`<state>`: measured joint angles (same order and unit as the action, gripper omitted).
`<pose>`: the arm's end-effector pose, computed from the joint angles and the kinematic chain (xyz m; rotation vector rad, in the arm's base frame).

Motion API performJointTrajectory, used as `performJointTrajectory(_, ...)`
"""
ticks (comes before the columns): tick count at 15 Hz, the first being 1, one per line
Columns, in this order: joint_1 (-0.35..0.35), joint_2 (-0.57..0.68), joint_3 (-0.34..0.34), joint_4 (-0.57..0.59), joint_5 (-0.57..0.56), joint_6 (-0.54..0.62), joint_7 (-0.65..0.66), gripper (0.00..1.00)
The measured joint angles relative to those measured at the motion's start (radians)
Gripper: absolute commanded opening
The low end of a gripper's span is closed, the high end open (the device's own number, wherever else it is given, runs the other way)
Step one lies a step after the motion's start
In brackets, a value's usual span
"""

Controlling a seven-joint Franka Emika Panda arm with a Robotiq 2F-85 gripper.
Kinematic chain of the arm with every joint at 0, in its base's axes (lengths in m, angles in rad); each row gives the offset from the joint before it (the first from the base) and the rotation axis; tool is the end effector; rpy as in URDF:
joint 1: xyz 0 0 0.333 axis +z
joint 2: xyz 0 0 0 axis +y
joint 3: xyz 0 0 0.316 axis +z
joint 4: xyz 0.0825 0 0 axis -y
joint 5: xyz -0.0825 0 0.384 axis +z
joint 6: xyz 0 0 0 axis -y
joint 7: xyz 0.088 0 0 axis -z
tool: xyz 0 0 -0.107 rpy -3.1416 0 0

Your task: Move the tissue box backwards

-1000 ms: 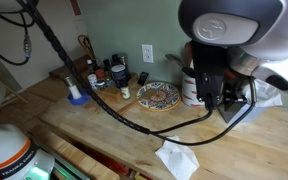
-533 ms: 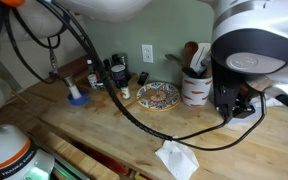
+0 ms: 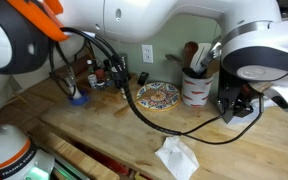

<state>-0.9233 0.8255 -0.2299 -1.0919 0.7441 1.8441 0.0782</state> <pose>0.4090 -0.6480 0.3413 -2.0223 1.6842 -0.3062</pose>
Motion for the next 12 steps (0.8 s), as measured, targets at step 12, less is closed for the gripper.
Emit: performJointTrajectory(12,-0.045,0.182,0.012,0.229,-0.002,-0.037,0.352,1.00)
